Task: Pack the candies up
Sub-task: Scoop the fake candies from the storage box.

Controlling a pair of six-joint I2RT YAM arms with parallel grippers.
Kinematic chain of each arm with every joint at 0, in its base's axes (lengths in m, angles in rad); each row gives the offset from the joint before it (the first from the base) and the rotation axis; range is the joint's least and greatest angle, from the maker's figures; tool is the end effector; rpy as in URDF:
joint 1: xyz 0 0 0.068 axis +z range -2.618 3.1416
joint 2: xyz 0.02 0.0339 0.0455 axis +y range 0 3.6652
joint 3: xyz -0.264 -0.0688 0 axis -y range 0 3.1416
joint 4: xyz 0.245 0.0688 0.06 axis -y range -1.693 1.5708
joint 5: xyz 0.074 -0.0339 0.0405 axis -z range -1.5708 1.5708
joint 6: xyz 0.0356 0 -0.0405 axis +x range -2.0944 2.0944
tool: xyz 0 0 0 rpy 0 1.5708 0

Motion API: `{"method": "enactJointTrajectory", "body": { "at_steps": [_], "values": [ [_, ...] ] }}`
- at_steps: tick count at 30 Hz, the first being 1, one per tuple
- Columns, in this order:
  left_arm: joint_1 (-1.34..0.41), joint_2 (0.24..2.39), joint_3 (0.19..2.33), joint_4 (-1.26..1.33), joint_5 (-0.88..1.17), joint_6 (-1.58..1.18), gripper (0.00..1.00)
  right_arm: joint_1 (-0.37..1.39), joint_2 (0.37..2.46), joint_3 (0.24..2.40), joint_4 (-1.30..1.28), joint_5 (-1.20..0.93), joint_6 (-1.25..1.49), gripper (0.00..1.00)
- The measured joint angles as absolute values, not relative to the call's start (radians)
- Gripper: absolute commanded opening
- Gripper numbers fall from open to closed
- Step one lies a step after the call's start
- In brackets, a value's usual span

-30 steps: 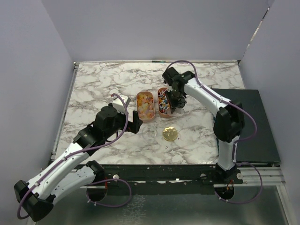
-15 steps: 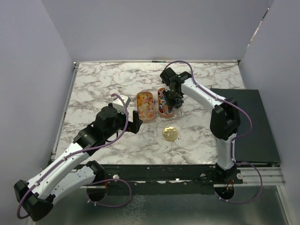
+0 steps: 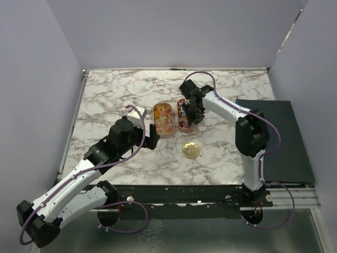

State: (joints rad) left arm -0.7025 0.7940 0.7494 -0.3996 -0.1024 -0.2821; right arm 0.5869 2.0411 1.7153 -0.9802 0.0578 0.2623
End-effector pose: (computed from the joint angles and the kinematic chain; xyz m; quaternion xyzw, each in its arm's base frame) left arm 0.1406 -0.1143 0.3038 0.1495 0.8315 -0.2139 0.4904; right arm 0.3505 0.2307 0.2215 -0.1563 0.9784 0.0283 0.1320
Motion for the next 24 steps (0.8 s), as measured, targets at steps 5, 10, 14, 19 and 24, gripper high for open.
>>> {"method": "enactJointTrajectory", "body": {
  "at_steps": [5,10,14,19,24],
  "values": [
    [-0.702,0.807,0.749,-0.400,-0.107,-0.282,0.99,0.587,2.029,1.660,-0.914,0.062,0.263,0.00],
    [-0.702,0.822,0.749,-0.400,-0.112,-0.282,0.99,0.587,1.997,1.605,-0.856,0.063,0.263,0.00],
    [-0.702,0.832,0.749,-0.400,-0.121,-0.279,0.99,0.587,1.975,1.570,-0.823,0.063,0.263,0.01],
    [-0.702,0.839,0.749,-0.400,-0.127,-0.279,0.99,0.587,1.945,1.538,-0.812,0.065,0.262,0.01],
    [-0.702,0.844,0.749,-0.401,-0.134,-0.279,0.99,0.587,1.913,1.507,-0.809,0.066,0.261,0.00]
  ]
}}
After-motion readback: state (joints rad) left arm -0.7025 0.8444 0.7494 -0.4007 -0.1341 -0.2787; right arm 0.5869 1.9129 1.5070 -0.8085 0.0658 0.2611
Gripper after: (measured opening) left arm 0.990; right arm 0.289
